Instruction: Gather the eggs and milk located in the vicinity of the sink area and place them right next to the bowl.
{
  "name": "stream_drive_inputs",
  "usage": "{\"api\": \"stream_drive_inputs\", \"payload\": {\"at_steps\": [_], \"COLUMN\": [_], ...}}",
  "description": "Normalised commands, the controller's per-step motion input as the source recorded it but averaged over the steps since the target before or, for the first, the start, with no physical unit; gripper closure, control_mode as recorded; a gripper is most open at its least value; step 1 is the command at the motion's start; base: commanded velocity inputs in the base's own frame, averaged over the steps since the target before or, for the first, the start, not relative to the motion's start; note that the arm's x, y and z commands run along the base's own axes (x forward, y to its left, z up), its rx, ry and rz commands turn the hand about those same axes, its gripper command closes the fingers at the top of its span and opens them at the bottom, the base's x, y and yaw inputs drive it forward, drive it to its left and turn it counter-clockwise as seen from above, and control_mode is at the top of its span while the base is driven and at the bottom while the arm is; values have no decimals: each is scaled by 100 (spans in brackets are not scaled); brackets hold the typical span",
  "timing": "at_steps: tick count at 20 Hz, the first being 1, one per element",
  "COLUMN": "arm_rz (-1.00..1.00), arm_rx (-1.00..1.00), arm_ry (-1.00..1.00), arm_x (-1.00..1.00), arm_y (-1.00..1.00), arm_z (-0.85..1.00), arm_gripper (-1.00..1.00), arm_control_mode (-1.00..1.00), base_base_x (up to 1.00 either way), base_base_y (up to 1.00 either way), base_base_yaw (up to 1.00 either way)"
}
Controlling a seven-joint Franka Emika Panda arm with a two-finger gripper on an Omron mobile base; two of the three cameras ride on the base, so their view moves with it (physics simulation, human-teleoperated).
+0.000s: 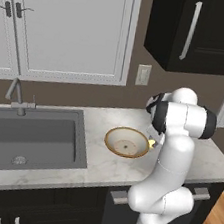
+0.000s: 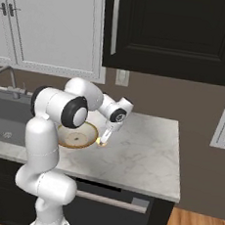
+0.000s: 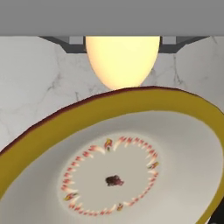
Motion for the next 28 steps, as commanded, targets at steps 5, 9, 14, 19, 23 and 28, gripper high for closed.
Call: {"api": "stream_drive_inputs", "payload": {"at_steps": [5,9,14,19,23,28], "arm_rz": [0,0,0,-1,-4,-1], "arm_rx": [1,0,0,1,3,10], "arm_ry": [0,0,0,0,0,-5], "arm_x": [0,0,0,-5,-3,-13], "arm_y": [0,0,0,-13,-38,-55], "arm_z": [-4,-1,0,0,0,5], "arm_gripper": [-100,-100,-100,-100,-100,-100], "arm_control_mode": [-100,-100,-100,-100,-100,-100], "base_base_x": [0,0,0,0,0,0], "base_base_y": [0,0,0,0,0,0], "base_base_yaw": [0,0,0,0,0,0]}}
